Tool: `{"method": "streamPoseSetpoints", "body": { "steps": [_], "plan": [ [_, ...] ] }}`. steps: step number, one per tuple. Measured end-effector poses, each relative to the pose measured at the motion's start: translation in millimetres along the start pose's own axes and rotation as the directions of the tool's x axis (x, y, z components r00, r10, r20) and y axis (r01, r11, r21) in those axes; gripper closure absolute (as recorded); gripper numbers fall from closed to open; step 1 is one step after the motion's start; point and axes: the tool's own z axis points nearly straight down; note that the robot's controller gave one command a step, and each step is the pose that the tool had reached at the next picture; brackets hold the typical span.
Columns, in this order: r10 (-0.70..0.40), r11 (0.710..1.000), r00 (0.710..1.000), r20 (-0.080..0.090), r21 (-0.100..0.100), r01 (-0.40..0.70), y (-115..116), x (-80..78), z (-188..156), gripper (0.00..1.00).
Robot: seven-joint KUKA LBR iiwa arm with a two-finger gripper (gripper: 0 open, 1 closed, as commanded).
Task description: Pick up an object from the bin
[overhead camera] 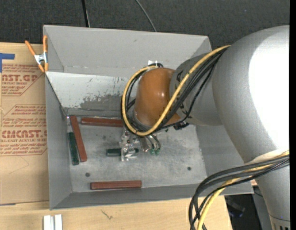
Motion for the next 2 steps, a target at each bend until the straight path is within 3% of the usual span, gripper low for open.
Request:
{"method": "streamPoseSetpoints", "body": {
  "steps": [1, 2],
  "plan": [
    [0.0, 1.0, 1.0, 0.0, 0.0, 0.0, 0, 0.0, 0, 1.0],
    [0.038, 0.999, 0.999, -0.015, 0.001, -0.038, -38, 2.4, -202, 1.0]
  ]
}}
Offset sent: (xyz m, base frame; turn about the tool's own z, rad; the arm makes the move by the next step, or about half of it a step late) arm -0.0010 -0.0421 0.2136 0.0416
